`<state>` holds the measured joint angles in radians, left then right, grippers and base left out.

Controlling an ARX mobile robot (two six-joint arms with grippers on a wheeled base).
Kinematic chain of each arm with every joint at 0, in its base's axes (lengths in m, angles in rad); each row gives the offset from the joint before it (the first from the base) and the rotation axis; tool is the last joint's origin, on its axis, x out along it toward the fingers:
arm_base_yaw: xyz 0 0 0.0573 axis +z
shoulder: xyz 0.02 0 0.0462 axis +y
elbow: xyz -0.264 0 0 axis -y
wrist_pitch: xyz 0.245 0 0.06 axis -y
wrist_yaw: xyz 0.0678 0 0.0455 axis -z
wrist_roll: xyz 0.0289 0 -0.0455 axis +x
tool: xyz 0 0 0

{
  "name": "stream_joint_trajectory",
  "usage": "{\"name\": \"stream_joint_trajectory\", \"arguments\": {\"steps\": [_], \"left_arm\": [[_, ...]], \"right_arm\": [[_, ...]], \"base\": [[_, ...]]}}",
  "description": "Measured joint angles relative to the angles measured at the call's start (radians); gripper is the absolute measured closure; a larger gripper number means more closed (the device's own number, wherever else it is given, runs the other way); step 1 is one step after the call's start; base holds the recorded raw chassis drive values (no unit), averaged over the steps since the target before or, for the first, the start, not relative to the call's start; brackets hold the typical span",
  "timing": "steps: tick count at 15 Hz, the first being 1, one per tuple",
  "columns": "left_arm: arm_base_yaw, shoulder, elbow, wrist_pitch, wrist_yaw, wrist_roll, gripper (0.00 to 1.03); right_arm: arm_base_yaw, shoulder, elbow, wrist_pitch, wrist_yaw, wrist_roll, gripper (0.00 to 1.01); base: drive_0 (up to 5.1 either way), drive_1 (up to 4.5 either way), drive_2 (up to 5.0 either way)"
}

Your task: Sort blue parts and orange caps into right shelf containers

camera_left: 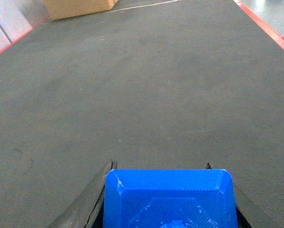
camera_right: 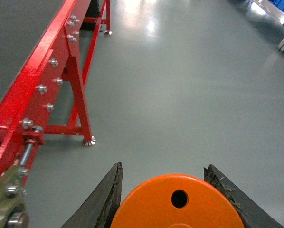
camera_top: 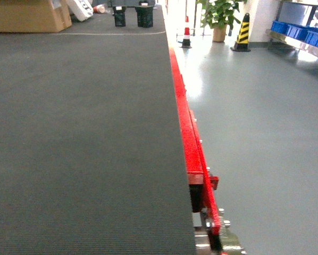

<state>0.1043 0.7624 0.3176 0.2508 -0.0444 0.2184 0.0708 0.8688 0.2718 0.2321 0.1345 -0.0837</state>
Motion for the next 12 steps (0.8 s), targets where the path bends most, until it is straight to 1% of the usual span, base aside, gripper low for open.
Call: {"name": "stream_joint_trajectory", "arguments": {"steps": [12], "left_arm": [[-0.001,-0.003,0.0,-0.001,0.0,0.0,0.58]], "right_arm": [[0.0,0.0,0.0,0.0,0.0,0.0,0.57]], "base": [[5.1,-2.37,-2.4]]}}
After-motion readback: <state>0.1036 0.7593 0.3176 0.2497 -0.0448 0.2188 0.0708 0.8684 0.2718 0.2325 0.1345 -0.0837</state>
